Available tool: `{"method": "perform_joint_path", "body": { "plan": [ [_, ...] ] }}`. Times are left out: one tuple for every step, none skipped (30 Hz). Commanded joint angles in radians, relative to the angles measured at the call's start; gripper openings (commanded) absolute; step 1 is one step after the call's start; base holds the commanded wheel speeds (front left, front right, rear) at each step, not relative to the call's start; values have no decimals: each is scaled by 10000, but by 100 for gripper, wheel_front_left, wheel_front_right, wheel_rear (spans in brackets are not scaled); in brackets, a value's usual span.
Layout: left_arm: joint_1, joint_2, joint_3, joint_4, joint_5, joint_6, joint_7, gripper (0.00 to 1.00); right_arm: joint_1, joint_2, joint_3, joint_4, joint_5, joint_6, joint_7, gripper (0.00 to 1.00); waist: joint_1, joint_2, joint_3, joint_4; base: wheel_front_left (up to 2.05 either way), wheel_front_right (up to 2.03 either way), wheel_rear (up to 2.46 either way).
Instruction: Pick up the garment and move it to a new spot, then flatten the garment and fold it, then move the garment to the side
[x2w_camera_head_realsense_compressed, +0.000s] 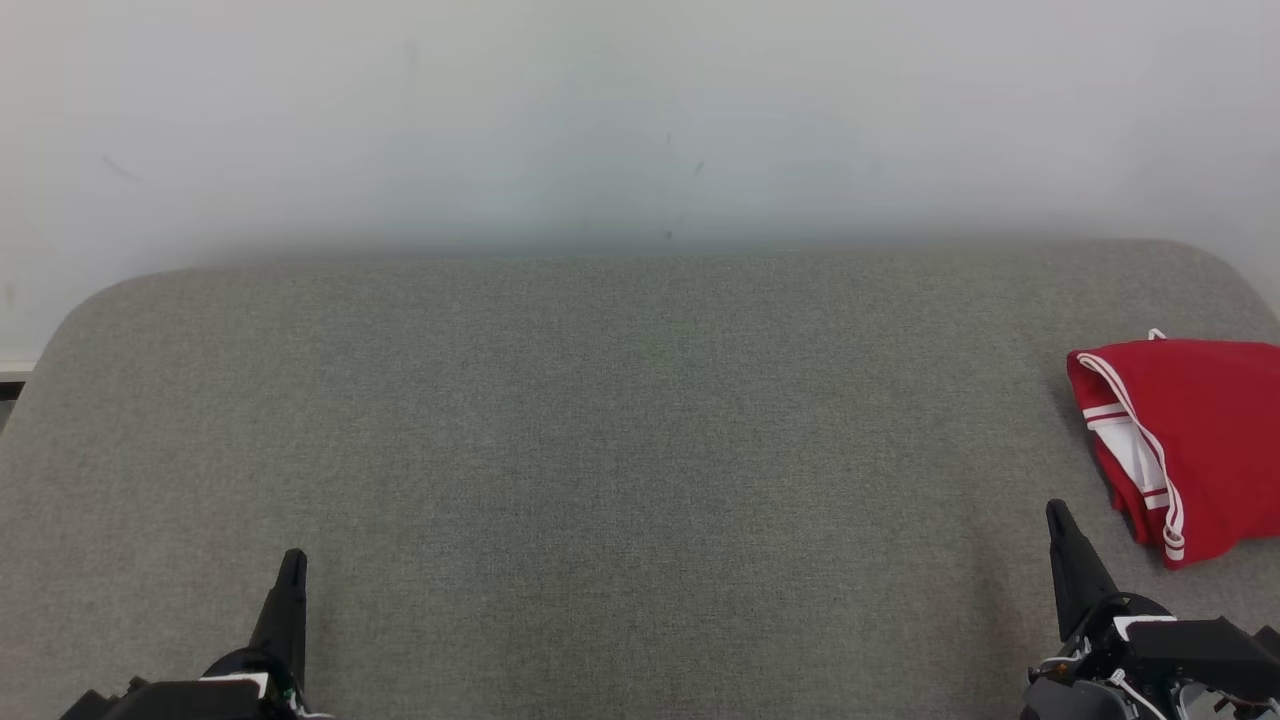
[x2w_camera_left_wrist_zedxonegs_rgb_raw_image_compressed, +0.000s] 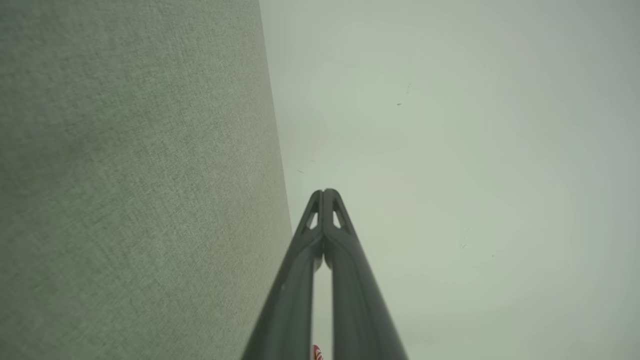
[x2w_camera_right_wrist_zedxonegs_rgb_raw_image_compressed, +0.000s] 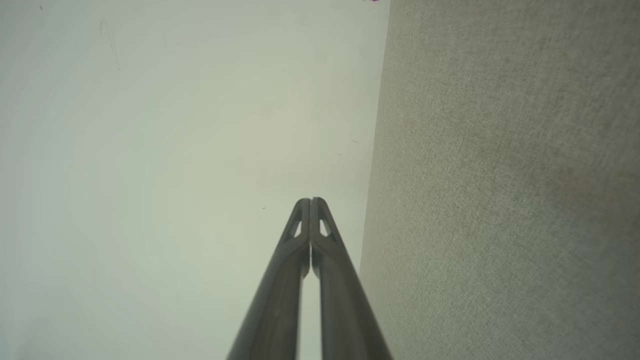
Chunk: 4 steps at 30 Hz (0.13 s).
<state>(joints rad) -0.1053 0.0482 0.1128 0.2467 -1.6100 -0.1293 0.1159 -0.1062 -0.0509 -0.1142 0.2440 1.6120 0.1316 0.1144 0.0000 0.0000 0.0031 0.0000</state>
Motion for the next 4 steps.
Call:
{"method": "perform_joint_path", "body": {
  "plan": [
    [-97,40,11,-28,-57,-28,-3,0,-65,15,-10,-11,20,-19,27,0,0,0,0,0,0,0,0],
    [-97,40,12,-28,-57,-28,-3,0,-65,15,-10,-11,20,-17,27,0,0,0,0,0,0,0,0],
    [-97,40,11,-31,-57,-28,-3,0,-65,15,-10,-11,20,-19,27,0,0,0,0,0,0,0,0],
    [-97,40,12,-30,-57,-28,-3,0,-65,15,-10,-13,20,-17,27,0,0,0,0,0,0,0,0]
  ]
}}
